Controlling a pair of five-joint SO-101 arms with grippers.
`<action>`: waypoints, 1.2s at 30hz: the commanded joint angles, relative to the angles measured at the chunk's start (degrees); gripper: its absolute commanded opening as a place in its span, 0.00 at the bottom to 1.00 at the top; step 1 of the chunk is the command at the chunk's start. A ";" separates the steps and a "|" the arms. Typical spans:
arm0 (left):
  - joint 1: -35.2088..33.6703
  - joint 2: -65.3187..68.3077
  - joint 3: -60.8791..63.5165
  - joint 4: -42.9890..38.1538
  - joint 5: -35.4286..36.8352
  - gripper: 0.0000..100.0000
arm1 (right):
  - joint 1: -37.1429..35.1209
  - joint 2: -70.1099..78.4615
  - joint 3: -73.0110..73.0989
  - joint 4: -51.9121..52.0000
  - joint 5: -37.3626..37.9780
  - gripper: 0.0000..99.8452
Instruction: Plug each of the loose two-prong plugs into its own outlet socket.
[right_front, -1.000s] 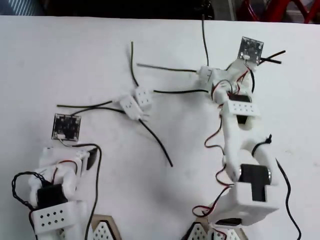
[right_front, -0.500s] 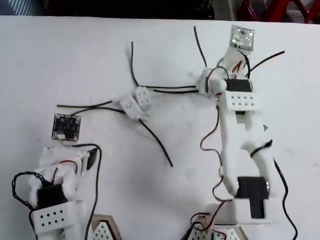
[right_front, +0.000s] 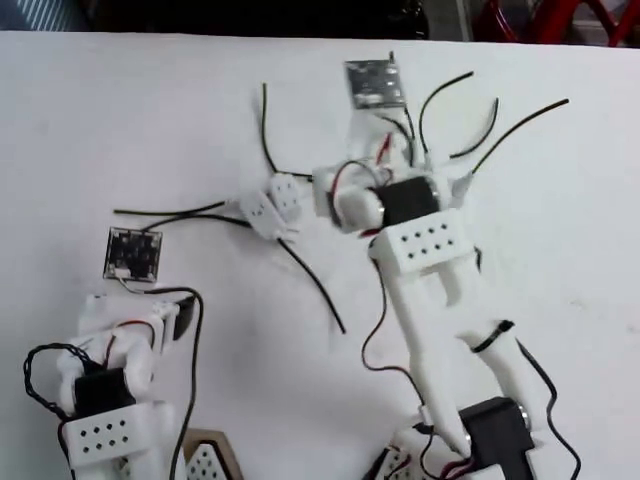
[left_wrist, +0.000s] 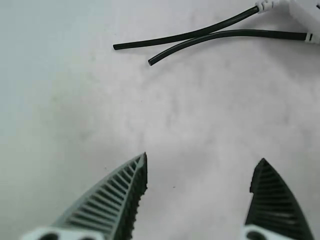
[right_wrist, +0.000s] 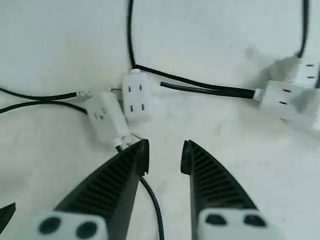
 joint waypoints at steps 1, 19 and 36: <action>-0.57 -1.01 -0.18 0.00 -0.09 0.33 | -5.49 0.75 -2.73 -1.71 3.69 0.10; -0.57 -1.01 -0.18 0.09 -0.09 0.33 | -7.78 20.88 -2.46 -20.00 10.29 0.03; -0.57 -1.01 -0.18 0.09 -0.09 0.33 | -14.37 32.66 -1.85 -21.85 10.73 0.02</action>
